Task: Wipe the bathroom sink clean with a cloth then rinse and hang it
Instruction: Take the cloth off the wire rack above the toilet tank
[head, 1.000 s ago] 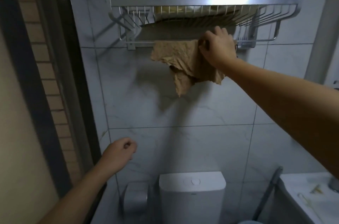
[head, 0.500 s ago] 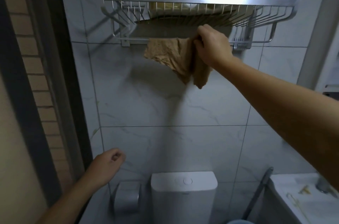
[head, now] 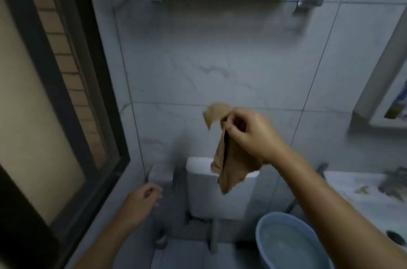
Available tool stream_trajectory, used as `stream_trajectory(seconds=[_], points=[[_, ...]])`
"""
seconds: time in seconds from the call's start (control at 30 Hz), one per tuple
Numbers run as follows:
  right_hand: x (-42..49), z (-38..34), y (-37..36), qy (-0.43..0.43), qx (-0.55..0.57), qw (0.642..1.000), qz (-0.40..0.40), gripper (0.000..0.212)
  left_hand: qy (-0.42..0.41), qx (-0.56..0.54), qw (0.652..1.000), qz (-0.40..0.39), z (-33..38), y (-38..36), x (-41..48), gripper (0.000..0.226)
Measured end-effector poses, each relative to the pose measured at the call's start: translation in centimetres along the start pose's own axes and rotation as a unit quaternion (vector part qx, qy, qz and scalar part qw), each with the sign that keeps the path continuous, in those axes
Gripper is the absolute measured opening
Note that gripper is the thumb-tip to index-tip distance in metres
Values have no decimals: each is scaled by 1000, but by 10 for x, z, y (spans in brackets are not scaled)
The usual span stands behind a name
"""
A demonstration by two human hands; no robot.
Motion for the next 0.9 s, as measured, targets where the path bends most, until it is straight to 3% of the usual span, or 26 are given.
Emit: stream_trajectory(seconds=[0.23,0.37,0.5,0.73,0.9], points=[[-255,10,-150,-215,140,958,-124,18,180,15,982,-62,-160,-83,-95,23],[-378,-10,-184,-300,188,913,-204,20,297,4,951,-87,-244,-111,-162,23],[-470,-30,-192,-377,212,861,-269,18,351,16,934,-60,-297,-118,-224,27],[-561,-42,-197,-422,194,835,-297,17,405,50,913,-9,-352,-94,-296,32],[-583,-61,-186,-473,200,826,-234,16,390,131,909,-69,-378,-86,-296,26]])
Point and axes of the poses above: each hand's wrist, its own x-axis towards the middle knuckle, its own y-axis out of the back of the hand, z = x × y, the point moved 4 cm from there along x, towards the middle knuckle, and after that the axes turned 14 degrees about y, right-handed, at the moved point
